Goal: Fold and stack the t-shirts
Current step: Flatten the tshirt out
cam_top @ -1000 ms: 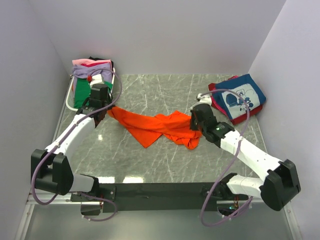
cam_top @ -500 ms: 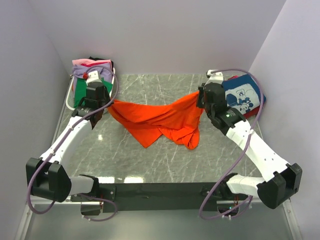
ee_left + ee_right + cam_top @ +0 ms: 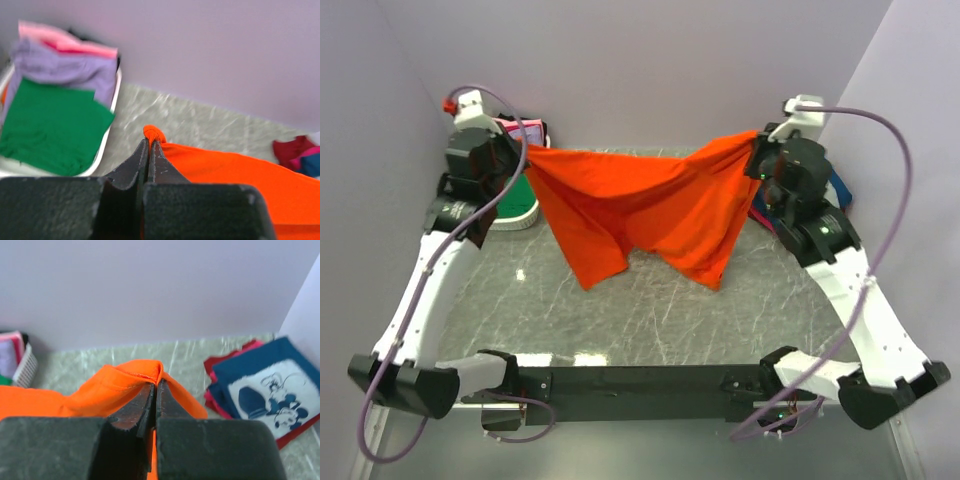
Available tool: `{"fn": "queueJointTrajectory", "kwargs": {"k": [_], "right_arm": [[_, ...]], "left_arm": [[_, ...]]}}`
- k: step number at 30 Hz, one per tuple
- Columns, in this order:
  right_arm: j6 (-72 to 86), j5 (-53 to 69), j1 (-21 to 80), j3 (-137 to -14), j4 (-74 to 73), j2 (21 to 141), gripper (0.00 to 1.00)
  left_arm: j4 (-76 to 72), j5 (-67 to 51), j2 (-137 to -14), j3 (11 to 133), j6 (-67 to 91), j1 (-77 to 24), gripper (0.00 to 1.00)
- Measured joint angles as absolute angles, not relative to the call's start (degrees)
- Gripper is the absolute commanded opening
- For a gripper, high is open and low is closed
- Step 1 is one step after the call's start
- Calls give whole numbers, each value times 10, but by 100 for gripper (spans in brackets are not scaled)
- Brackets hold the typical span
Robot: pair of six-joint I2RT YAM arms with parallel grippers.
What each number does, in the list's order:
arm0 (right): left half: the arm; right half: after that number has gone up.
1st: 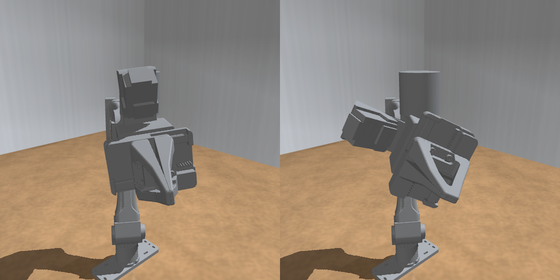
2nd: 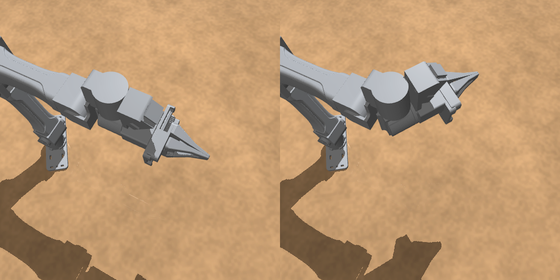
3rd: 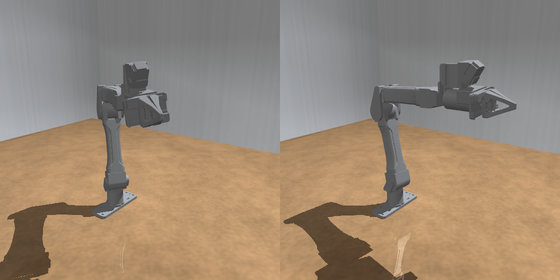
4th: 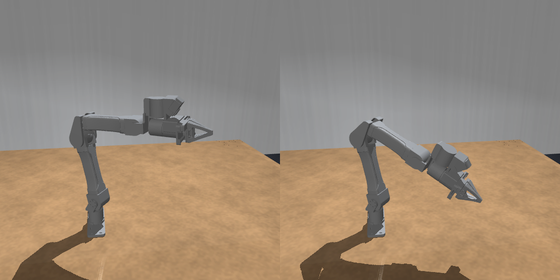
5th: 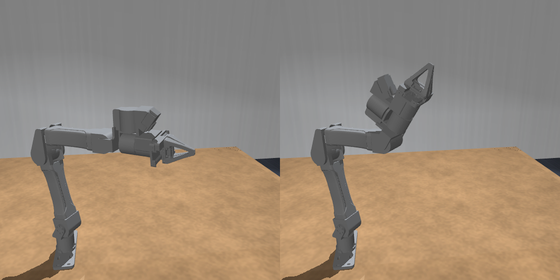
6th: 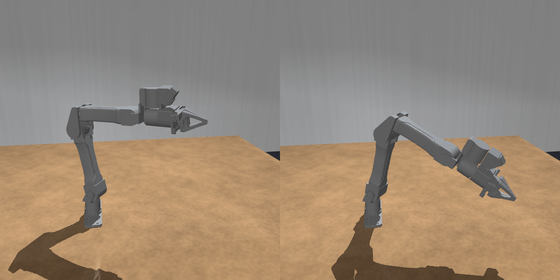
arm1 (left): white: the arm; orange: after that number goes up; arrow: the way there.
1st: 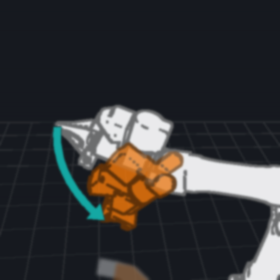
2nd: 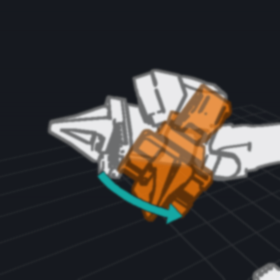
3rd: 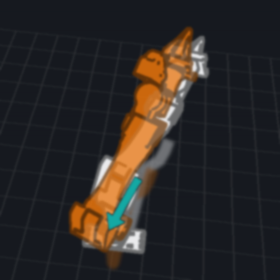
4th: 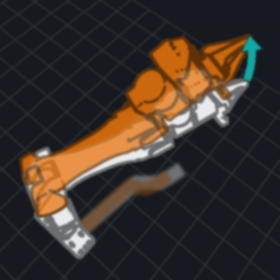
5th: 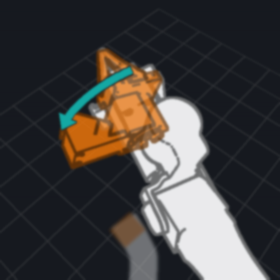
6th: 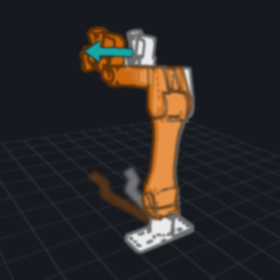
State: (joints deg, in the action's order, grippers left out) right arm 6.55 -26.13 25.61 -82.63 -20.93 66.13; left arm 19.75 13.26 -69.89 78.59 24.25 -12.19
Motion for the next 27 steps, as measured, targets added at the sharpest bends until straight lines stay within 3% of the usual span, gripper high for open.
{"fn": "queueJointTrajectory", "kwargs": {"k": [12,27], "right_arm": [[26,-254,256,-975,-251,552,0],[37,-105,256,-1197,-354,469,0]], "left_arm": [[273,69,-589,942,215,-122,0],[362,-78,-510,1083,218,-122,0]]}}
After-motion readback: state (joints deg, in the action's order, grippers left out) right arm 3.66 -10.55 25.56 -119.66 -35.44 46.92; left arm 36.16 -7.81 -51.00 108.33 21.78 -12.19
